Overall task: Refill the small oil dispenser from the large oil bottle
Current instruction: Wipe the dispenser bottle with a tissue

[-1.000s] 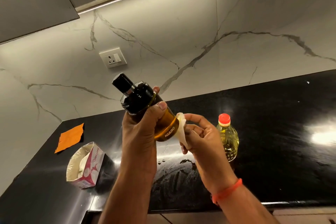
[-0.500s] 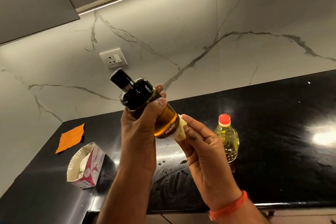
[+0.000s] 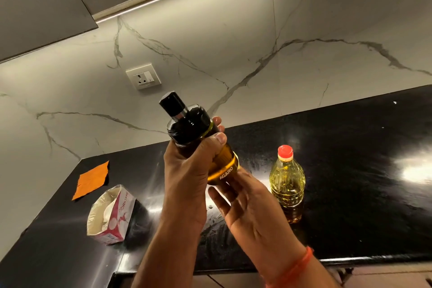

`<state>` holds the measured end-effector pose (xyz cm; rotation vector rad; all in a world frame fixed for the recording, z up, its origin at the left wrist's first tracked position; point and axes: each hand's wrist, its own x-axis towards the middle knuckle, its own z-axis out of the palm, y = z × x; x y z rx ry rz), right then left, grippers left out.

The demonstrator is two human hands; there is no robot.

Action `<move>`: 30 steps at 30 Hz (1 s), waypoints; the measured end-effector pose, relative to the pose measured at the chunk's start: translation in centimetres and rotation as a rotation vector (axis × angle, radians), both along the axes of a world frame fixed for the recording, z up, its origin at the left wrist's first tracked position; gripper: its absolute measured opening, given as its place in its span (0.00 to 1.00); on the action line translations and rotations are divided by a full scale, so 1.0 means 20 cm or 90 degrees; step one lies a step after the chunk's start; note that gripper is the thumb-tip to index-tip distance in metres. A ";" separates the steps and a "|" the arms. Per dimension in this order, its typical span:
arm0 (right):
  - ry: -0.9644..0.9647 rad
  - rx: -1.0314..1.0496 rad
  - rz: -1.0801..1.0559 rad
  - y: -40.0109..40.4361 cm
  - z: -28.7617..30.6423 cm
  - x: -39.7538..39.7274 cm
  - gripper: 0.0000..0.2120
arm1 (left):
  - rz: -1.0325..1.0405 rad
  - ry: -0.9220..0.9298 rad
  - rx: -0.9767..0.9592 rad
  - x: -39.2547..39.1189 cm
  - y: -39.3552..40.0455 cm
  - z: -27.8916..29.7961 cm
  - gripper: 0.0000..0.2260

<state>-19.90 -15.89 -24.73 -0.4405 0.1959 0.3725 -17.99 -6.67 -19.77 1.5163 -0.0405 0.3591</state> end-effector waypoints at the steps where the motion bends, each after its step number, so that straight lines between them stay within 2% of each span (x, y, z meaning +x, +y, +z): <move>1: -0.004 -0.014 -0.009 0.00 -0.01 -0.01 0.12 | 0.008 -0.003 0.007 0.00 0.00 0.00 0.20; 5: -0.036 -0.045 -0.089 -0.02 -0.02 -0.02 0.11 | 0.033 -0.011 0.015 0.01 0.01 -0.01 0.21; 8: -0.048 -0.006 -0.109 -0.05 -0.01 0.01 0.11 | 0.020 -0.012 0.000 0.01 0.00 -0.01 0.20; 12: -0.044 0.012 -0.052 -0.04 0.00 0.05 0.10 | -0.022 -0.020 -0.007 -0.01 -0.04 -0.01 0.15; 17: -0.008 0.023 0.027 0.01 -0.01 0.00 0.06 | 0.001 -0.039 0.012 0.01 -0.04 0.00 0.23; 21: 0.002 0.046 0.001 -0.06 -0.01 -0.01 0.07 | 0.024 -0.036 0.010 0.03 0.01 0.01 0.24; 25: 0.000 0.065 -0.047 -0.10 0.00 0.05 0.09 | 0.007 -0.009 -0.018 0.01 0.01 -0.02 0.18; 30: -0.008 0.038 -0.003 -0.01 -0.02 0.06 0.10 | -0.013 -0.019 -0.015 0.00 -0.04 -0.03 0.15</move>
